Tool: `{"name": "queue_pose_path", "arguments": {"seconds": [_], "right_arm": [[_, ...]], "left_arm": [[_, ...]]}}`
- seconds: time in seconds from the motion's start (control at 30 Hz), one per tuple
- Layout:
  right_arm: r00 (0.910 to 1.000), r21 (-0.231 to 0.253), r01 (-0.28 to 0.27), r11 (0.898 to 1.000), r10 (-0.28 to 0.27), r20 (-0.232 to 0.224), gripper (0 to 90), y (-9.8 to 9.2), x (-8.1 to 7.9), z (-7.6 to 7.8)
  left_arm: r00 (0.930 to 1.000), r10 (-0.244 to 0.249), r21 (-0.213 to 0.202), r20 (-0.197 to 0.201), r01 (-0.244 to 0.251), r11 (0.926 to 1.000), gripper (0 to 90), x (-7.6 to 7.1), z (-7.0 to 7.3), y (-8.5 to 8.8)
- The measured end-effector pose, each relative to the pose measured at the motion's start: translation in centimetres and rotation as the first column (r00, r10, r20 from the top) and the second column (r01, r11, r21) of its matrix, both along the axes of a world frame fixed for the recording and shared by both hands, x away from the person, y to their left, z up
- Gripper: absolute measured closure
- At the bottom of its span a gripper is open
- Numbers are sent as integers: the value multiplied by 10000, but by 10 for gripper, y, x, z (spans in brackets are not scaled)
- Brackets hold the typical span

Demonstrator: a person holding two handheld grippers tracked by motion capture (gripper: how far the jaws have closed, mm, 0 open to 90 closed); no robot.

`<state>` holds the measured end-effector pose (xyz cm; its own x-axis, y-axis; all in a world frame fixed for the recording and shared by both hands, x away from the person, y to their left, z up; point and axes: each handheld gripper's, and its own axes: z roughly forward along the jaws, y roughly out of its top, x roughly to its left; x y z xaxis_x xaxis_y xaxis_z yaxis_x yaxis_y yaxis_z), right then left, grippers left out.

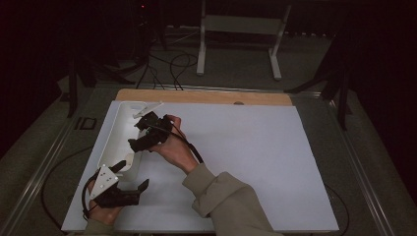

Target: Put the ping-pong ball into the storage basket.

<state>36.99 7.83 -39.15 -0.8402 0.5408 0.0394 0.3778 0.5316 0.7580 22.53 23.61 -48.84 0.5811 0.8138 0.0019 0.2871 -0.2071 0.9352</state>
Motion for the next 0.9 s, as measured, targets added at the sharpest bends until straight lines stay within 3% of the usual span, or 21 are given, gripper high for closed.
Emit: {"name": "queue_pose_path", "arguments": {"seconds": [0.9], "right_arm": [[9977,348,635,9974,-642,205,98,-59,-12,-5]], "left_arm": [[10000,3,92,-19,-3,10000,10,1,0,-1]]}}
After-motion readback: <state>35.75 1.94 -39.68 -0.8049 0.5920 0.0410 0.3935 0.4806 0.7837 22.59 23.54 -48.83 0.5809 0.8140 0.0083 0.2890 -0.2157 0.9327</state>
